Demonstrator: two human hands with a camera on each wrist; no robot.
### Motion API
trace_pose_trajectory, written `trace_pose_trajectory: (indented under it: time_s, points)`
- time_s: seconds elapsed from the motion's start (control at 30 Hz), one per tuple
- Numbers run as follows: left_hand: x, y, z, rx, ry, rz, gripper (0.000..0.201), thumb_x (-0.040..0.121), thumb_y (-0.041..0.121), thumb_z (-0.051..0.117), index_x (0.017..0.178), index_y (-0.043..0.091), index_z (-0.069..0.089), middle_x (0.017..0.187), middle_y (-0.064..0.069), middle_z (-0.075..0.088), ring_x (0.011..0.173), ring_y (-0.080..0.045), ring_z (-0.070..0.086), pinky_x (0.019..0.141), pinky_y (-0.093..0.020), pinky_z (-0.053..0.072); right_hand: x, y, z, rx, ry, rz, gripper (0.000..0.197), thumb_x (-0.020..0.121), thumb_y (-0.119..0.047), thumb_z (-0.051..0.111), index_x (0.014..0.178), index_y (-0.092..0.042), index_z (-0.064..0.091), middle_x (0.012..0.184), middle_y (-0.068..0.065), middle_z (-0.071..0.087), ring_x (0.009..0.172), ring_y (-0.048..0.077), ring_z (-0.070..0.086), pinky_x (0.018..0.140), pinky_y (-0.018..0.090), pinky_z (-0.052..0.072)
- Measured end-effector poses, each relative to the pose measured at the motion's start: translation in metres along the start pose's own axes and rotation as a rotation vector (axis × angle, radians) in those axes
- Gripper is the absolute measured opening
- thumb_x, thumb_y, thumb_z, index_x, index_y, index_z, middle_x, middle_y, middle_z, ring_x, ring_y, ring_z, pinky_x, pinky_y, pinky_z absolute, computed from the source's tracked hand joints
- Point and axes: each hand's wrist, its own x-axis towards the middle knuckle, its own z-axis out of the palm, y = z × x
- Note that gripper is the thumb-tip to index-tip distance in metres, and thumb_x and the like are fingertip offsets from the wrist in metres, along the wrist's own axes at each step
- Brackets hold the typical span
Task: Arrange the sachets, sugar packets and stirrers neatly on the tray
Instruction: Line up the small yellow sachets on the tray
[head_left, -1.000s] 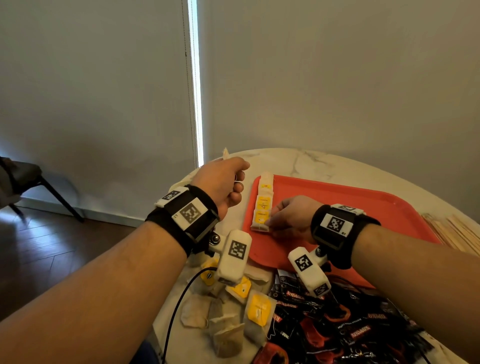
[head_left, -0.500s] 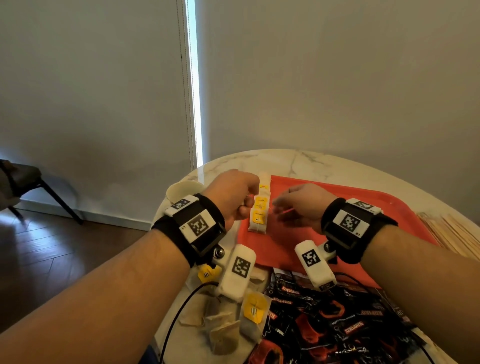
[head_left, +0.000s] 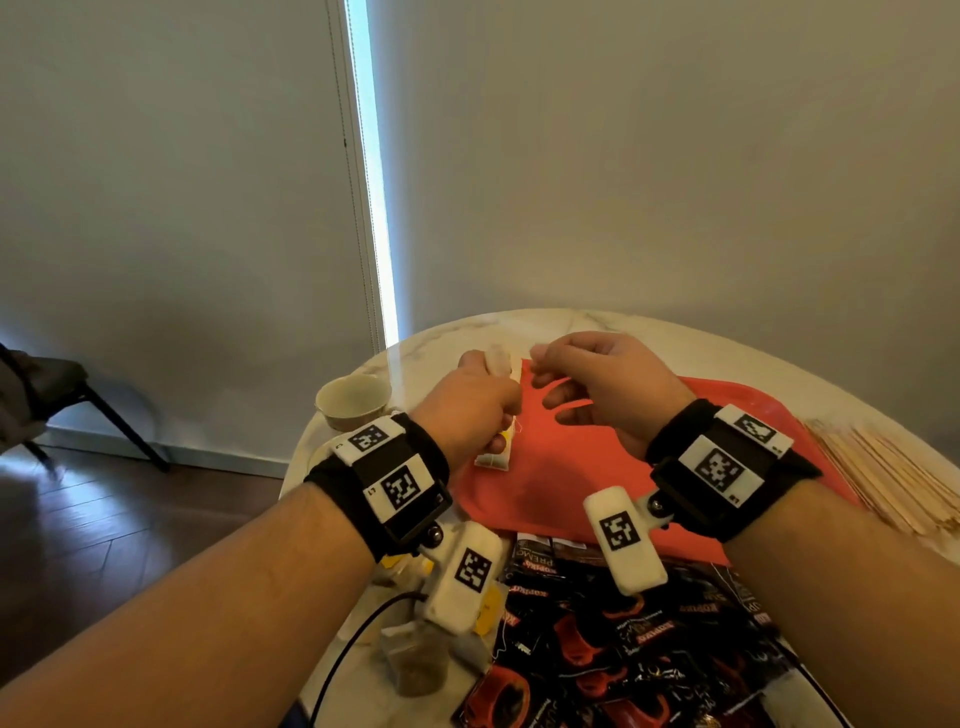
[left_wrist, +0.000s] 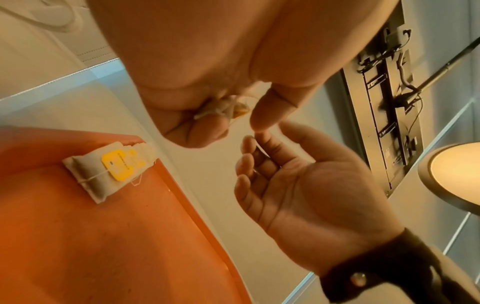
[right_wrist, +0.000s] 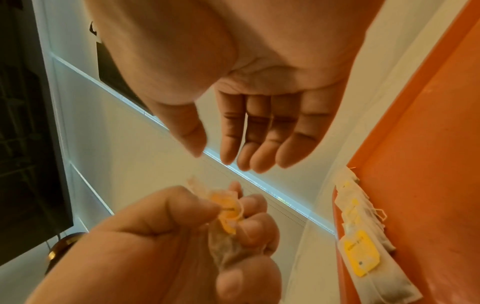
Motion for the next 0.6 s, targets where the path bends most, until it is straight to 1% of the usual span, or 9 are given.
trace_pose_trajectory:
  time_s: [0.07,0.13,0.2,0.27,0.37,0.43,0.47,0.53,0.6]
  points:
    - [0.003,-0.001,0.001,0.09,0.014,0.025,0.019,0.089,0.004,0.055,0.1,0.015,0.044,0.083,-0.013,0.052,0.064,-0.023,0.05,0.054,-0.035,0.042,-0.002,-0.004,0.001,-0.037,-0.051,-0.014,0.027,0.09,-0.037,0.074,0.094,-0.01,0.073,0.087,0.006,0.073,0.071,0.018,0.064,0.064,0.033,0.053]
    - [0.007,-0.004,0.002,0.2,0.022,0.052,0.02,0.095,0.006,0.055,0.109,0.014,0.044,0.088,-0.013,0.054,0.069,-0.025,0.054,0.062,-0.038,0.045,-0.003,-0.006,0.005,-0.169,-0.056,-0.069,0.019,0.089,-0.031,0.076,0.089,-0.012,0.072,0.085,0.005,0.075,0.069,0.015,0.066,0.063,0.031,0.055]
    - [0.009,-0.007,0.001,0.248,0.024,0.086,0.032,0.096,0.011,0.061,0.122,0.015,0.042,0.087,-0.008,0.058,0.073,-0.023,0.059,0.067,-0.039,0.047,-0.001,-0.009,0.005,-0.199,-0.019,-0.093,0.011,0.09,-0.02,0.074,0.084,-0.011,0.072,0.081,0.005,0.075,0.067,0.015,0.066,0.063,0.032,0.054]
    - [0.008,-0.009,-0.003,0.223,0.027,0.101,0.046,0.093,0.016,0.07,0.13,0.019,0.042,0.09,-0.003,0.061,0.077,-0.022,0.063,0.066,-0.036,0.048,0.001,-0.013,0.004,-0.108,0.04,-0.096,0.009,0.09,-0.014,0.071,0.081,-0.011,0.071,0.076,0.006,0.072,0.064,0.016,0.063,0.06,0.033,0.051]
    - [0.008,-0.009,-0.01,0.086,0.088,0.05,0.057,0.085,0.013,0.08,0.13,0.02,0.046,0.089,-0.002,0.058,0.072,-0.017,0.059,0.058,-0.029,0.042,0.005,-0.022,-0.001,0.056,0.155,-0.097,0.011,0.09,-0.01,0.065,0.079,-0.01,0.068,0.072,0.006,0.07,0.06,0.017,0.061,0.055,0.03,0.049]
    - [0.008,-0.007,-0.016,0.033,0.156,0.052,0.055,0.083,0.009,0.082,0.126,0.021,0.049,0.092,-0.003,0.057,0.072,-0.016,0.055,0.058,-0.029,0.042,0.007,-0.025,-0.002,0.059,0.15,-0.061,0.01,0.09,-0.01,0.063,0.081,-0.01,0.066,0.073,0.009,0.072,0.061,0.019,0.062,0.057,0.031,0.051]
    - [0.007,-0.007,-0.018,0.042,0.18,0.09,0.054,0.081,0.011,0.083,0.123,0.023,0.051,0.094,-0.003,0.057,0.074,-0.016,0.055,0.059,-0.03,0.043,0.007,-0.026,-0.001,0.04,0.127,-0.035,0.008,0.09,-0.011,0.063,0.083,-0.009,0.066,0.073,0.01,0.073,0.062,0.02,0.063,0.059,0.032,0.052]
    - [0.003,-0.003,-0.019,0.104,0.192,0.215,0.055,0.076,0.025,0.089,0.119,0.026,0.055,0.097,0.0,0.058,0.078,-0.014,0.056,0.066,-0.031,0.047,0.007,-0.027,0.003,0.013,0.089,-0.003,0.006,0.09,-0.012,0.063,0.087,-0.008,0.067,0.074,0.01,0.073,0.065,0.022,0.064,0.061,0.033,0.052]
    - [-0.003,0.004,-0.017,0.155,0.171,0.31,0.065,0.063,0.05,0.089,0.116,0.027,0.06,0.096,0.006,0.058,0.078,-0.01,0.056,0.069,-0.03,0.05,0.006,-0.029,0.008,0.016,0.067,0.004,0.007,0.09,-0.012,0.065,0.09,-0.006,0.069,0.075,0.008,0.074,0.066,0.021,0.066,0.063,0.034,0.052]
